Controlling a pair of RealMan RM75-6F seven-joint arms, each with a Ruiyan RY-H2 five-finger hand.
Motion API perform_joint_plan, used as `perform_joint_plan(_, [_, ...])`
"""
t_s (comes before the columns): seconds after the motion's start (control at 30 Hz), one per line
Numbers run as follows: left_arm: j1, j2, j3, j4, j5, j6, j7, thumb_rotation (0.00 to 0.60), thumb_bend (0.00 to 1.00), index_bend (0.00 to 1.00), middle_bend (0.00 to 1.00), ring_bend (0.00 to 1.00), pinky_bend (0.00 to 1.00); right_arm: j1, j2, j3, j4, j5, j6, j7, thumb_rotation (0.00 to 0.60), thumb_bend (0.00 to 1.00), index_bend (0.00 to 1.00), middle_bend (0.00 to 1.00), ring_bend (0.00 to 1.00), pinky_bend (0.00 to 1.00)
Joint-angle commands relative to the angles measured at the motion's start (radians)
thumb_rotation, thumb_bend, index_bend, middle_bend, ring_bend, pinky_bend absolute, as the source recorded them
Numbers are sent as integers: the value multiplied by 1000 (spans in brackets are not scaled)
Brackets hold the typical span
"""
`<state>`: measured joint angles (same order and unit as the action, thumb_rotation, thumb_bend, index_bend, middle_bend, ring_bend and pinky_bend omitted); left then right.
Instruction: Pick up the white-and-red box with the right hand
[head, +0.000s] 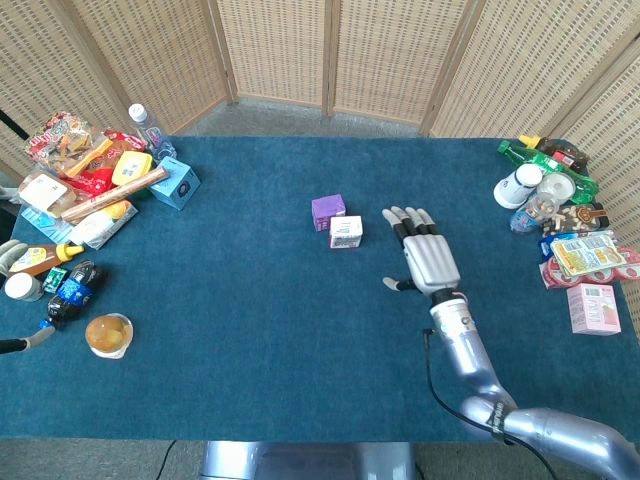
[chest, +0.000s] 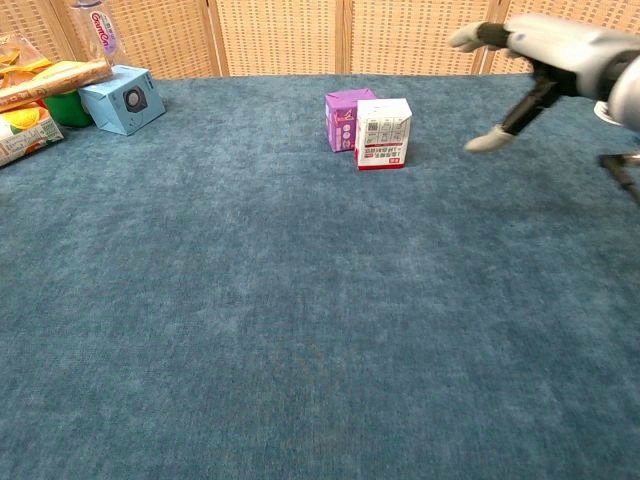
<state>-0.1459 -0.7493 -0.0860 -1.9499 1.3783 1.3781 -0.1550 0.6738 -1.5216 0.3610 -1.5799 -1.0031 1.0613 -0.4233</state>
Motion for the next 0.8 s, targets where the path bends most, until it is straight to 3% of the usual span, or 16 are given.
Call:
perform_joint_plan(0.03, [-3,-2,-1,5,-8,-7,-2,600,87,74,0,0,0,48,-53,16,67,31,-21,-24,600,0,0,0,0,0])
perform_joint_plan(0.3, [-9,-6,-10,21,-37,-23,-7,600,87,74,0,0,0,147,-151,42,203,129,-73,-47,600,0,0,0,0,0])
perform_joint_plan(0.8, [1,-9,-17,34,-71,-20,-8,600,87,75,0,0,0,242,-252,40,391,192,-159,0,600,0,0,0,0,0])
